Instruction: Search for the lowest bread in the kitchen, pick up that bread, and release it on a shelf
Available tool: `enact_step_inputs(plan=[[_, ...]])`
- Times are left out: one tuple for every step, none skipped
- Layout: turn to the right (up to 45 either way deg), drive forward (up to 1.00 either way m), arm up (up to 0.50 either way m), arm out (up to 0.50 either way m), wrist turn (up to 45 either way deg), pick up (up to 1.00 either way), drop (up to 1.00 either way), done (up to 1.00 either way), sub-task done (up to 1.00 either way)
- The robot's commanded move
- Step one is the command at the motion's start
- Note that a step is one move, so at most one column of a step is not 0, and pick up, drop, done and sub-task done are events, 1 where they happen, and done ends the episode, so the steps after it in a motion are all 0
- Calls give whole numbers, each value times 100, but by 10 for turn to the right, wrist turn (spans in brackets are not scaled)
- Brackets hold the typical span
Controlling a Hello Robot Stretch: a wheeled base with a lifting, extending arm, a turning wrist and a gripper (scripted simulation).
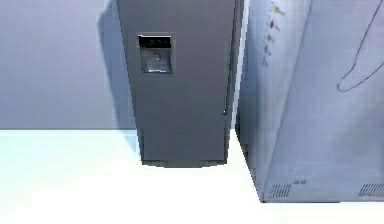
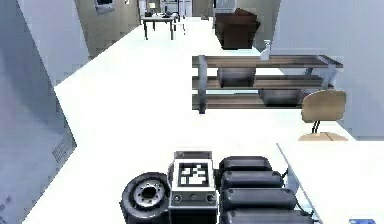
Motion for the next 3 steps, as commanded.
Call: enact_step_inputs(plan=[[450,0,0,0,0,0,0,0,0],[450,0,0,0,0,0,0,0,0],[0,100,0,0,0,0,0,0,0]])
